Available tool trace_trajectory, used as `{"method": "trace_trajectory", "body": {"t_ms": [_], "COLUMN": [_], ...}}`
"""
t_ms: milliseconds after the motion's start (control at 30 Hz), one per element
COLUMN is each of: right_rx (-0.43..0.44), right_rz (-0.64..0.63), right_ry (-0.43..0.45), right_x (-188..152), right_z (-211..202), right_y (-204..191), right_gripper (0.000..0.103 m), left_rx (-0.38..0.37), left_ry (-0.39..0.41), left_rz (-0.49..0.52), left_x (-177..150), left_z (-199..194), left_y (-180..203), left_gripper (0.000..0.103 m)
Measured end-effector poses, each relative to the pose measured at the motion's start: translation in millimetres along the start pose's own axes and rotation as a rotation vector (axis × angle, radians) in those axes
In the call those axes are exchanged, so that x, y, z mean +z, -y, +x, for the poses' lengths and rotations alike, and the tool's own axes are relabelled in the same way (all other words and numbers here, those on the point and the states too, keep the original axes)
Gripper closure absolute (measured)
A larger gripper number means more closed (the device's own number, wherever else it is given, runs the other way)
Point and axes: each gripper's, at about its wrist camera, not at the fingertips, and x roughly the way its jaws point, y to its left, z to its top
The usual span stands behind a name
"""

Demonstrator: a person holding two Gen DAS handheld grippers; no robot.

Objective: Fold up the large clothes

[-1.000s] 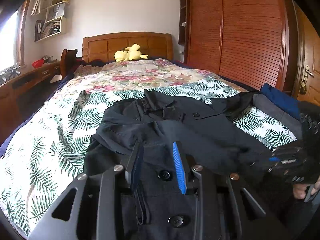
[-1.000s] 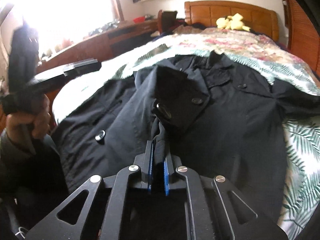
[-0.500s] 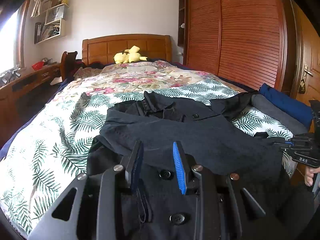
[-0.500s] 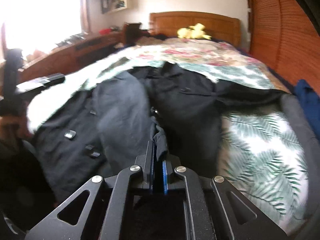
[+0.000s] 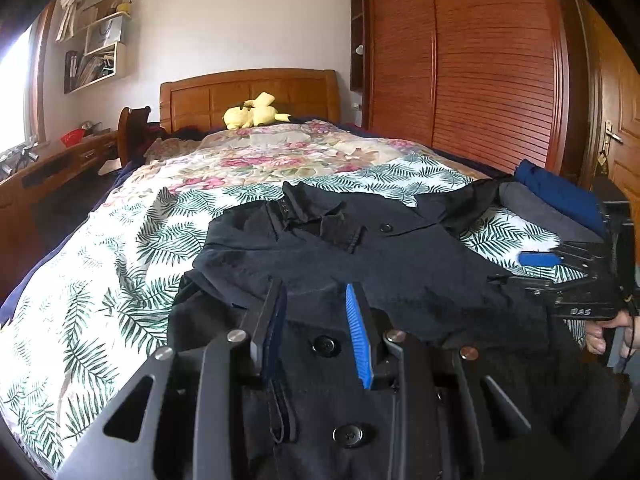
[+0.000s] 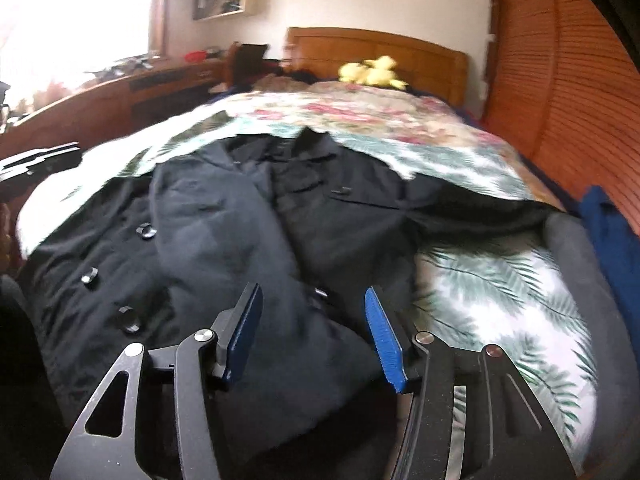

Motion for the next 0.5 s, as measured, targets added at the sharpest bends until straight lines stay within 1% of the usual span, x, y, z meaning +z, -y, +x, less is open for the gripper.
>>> {"method": "trace_trajectory", "body": {"t_ms": [100,200,333,400,500], "right_rx": [0.047,0.125,0.161,0.173,0.198], "right_rz": [-0.026,-0.037,-0.041,-0.043,-0.030], "right_ry": [-0.018,-0.065,-0.144,-0.173,-0.167], "right_x": [7.5,10.4,3.2,-2.5,-7.1], "right_z": [20.0,45.1,78.6,89.9,95.6], "right_y": [-11.3,-19.2,-20.7,-18.9,-15.8], "right_gripper": [0.049,0.049,0.049,0.048,0.048], "left_rx": [0.006,0.013,0.024,0.009,0.012], "left_ry": [-0.005,-0.019,-0.042,-0.058,-0.068], "left_rz": [0.007,0.010,0.016,-0.001,-0.005], "left_x": [-1.2,-4.4,-9.8,-10.9,-8.5], "left_z": [3.9,9.0,14.2,14.0,10.0], "left_y": [4.9,8.9,15.4,17.3,22.0], "left_gripper": [0.074,0.074,0.074,0.074,0.074]}}
